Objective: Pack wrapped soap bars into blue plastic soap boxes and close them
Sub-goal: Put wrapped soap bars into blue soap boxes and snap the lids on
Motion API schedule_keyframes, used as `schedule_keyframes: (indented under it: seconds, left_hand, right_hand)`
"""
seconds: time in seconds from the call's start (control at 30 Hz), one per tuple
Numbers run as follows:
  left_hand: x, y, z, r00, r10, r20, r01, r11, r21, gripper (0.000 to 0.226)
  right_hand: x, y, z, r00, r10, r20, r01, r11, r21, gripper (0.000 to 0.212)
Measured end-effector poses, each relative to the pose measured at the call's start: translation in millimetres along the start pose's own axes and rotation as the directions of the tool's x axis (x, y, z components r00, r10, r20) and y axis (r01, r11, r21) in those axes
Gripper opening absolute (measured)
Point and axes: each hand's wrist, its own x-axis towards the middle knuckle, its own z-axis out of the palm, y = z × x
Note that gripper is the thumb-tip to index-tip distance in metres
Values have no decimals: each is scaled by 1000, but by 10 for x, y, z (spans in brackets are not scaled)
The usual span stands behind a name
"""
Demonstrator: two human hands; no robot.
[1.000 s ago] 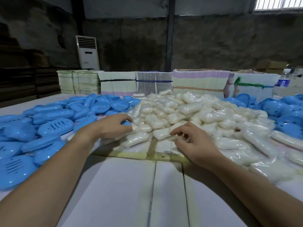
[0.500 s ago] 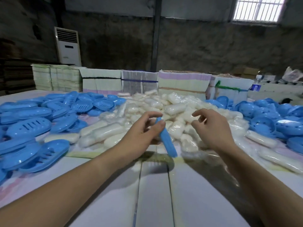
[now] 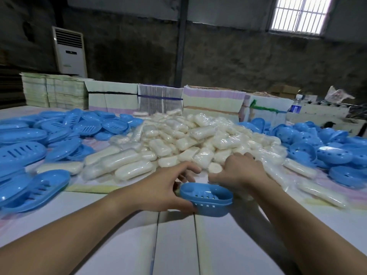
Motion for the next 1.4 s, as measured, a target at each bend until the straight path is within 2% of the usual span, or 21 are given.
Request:
schedule_keyframes:
  seconds: [0.13,0.3,0.37,0.5,0.6,0.67,0.9,1.03,1.13,1.23,1.4]
  left_hand:
    - [-12,17,13,1000,-28,6,28,993,-117,71]
    - [21,22,61,999,-29,-17,28,994,-102,68]
    - [26,14,45,998,-52,-42,46,992,-119,68]
    - [40,-36,-16,987,-107,-117,100,993,-63,70]
    - [54,-64,-40,981,-144,-128,137,989,-56,73]
    - [51,-52,-40,981,-162,-110,155,985,-69,79]
    - [56,-52,-20,976,-189,-111,178,978,-105,83]
    - [61,-69,-15,975,-184,-127,171,979,-108,83]
    - [59,-69,-39,977,-171,-128,162,984,-74,83]
    - [46,-56,-56,977,-176,-117,170,984,-55,83]
    - [31,-11,-61,974,-185,-134,182,983,-29,71]
  right_hand:
    - [18,23,-13,999,-5,34,3,998,68,43]
    - [33,-3,15,1000,-5,6,5,1000,-4,44]
    - [19,16,-5,1000,0,-1,0,997,83,43]
    - [5,174,-127,999,-44,19,33,919,393,39]
    - [-4,253,-234,993,-120,-18,113,861,496,26]
    - [-23,275,-274,986,-155,-59,164,857,489,17]
    - [-60,285,-328,976,-201,-80,213,829,518,18]
    - [-176,9,-243,928,-371,-8,319,785,531,19]
    - [-219,-171,-166,899,-437,-3,364,746,558,23]
    - [-187,-53,-231,882,-470,28,369,728,578,20]
    - [-162,190,-358,910,-409,75,286,747,600,35]
